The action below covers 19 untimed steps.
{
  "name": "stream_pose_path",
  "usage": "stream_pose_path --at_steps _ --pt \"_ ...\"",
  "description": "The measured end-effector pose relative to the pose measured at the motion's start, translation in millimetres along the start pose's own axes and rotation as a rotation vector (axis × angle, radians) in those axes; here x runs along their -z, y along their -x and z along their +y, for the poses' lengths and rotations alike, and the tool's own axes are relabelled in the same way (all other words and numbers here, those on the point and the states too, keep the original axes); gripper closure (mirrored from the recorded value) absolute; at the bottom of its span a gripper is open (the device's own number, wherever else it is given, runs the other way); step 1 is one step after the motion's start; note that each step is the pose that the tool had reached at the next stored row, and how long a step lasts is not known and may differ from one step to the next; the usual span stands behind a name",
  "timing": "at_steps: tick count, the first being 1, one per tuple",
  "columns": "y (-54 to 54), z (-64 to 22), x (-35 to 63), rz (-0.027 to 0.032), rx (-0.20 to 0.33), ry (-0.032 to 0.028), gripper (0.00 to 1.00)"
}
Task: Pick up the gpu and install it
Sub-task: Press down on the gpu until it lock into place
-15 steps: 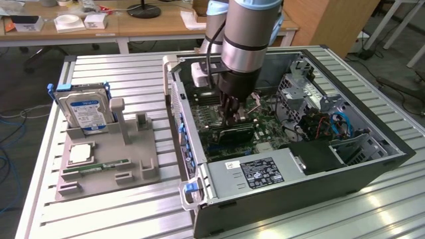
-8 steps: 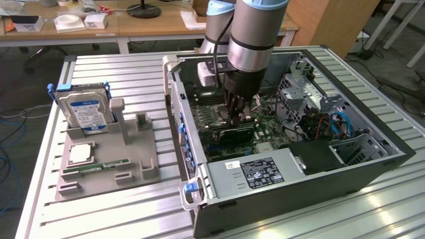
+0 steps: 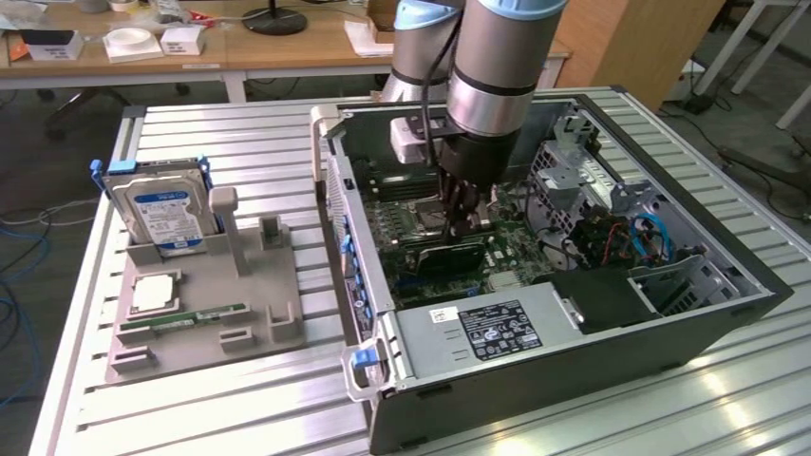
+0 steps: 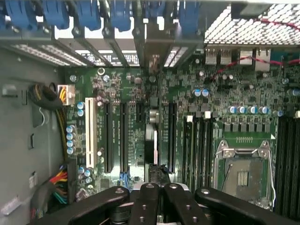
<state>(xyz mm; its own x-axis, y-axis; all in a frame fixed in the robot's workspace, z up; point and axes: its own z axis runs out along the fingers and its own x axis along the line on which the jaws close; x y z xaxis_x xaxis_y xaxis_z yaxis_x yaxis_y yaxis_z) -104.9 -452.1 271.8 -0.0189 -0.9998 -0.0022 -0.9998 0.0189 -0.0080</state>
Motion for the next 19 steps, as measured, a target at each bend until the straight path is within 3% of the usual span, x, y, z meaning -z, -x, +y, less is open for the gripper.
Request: stream_pose_path --at_steps 19 --pt "-0.1 -1.7 -10.0 0.0010 0.000 0.0004 0.90"
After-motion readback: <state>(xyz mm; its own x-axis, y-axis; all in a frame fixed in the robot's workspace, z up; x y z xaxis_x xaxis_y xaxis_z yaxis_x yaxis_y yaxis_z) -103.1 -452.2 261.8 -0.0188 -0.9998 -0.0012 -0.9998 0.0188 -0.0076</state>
